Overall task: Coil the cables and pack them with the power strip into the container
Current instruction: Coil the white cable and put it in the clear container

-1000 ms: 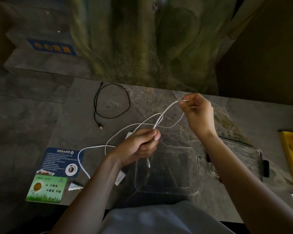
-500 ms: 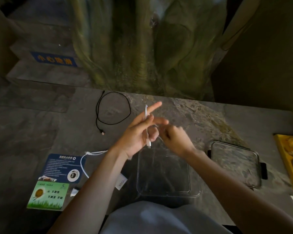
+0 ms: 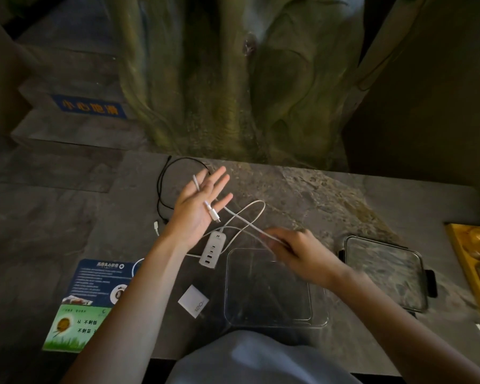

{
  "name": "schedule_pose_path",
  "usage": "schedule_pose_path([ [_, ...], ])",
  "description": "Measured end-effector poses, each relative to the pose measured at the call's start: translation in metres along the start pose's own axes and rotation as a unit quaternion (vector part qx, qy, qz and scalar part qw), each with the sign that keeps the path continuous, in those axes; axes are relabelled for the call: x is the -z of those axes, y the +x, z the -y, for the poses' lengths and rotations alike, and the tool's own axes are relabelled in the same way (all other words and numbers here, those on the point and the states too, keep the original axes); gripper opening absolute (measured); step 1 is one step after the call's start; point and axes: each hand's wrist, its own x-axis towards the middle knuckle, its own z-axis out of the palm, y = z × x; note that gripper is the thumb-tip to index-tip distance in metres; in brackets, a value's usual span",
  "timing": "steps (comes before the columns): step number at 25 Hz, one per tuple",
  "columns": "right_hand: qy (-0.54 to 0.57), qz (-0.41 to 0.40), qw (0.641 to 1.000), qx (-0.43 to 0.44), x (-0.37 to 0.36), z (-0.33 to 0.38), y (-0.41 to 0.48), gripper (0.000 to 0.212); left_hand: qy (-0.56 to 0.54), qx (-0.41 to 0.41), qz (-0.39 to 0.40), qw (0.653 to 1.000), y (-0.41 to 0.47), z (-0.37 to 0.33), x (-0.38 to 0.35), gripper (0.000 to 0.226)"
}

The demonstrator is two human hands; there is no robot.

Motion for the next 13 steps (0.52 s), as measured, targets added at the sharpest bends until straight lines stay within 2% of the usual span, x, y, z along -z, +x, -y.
schedule_pose_path([
  [2, -0.05, 0.0, 0.998, 0.046, 0.011, 0.008, 0.001, 0.027, 0.058, 0.015, -0.011, 0.998, -0.003, 0.006, -0.002, 0.052],
  [3, -0.064, -0.001, 0.996, 0.066, 0.017, 0.016, 0.004, 0.03, 0.113, 0.024, 0.009, 0.993, -0.005, 0.008, -0.005, 0.049],
  [4, -0.069, 0.002, 0.994, 0.084, 0.024, 0.023, 0.007, 0.031, 0.19, 0.035, 0.06, 0.979, -0.009, 0.009, -0.009, 0.044],
  [6, -0.081, 0.007, 0.989, 0.122, 0.038, 0.037, 0.016, 0.029, 0.322, 0.078, 0.166, 0.929, -0.018, 0.004, -0.018, 0.034],
  [7, -0.082, 0.002, 0.987, 0.14, 0.045, 0.043, 0.02, 0.026, 0.334, 0.098, 0.186, 0.919, -0.022, 0.001, -0.024, 0.033],
  [11, 0.006, -0.093, 0.988, 0.126, 0.067, 0.057, 0.031, 0.013, 0.148, 0.128, 0.174, 0.965, -0.039, -0.014, -0.045, 0.037],
  [13, -0.008, -0.113, 0.987, 0.114, 0.07, 0.062, 0.037, 0.012, 0.168, 0.126, 0.214, 0.954, -0.046, -0.019, -0.051, 0.037],
])
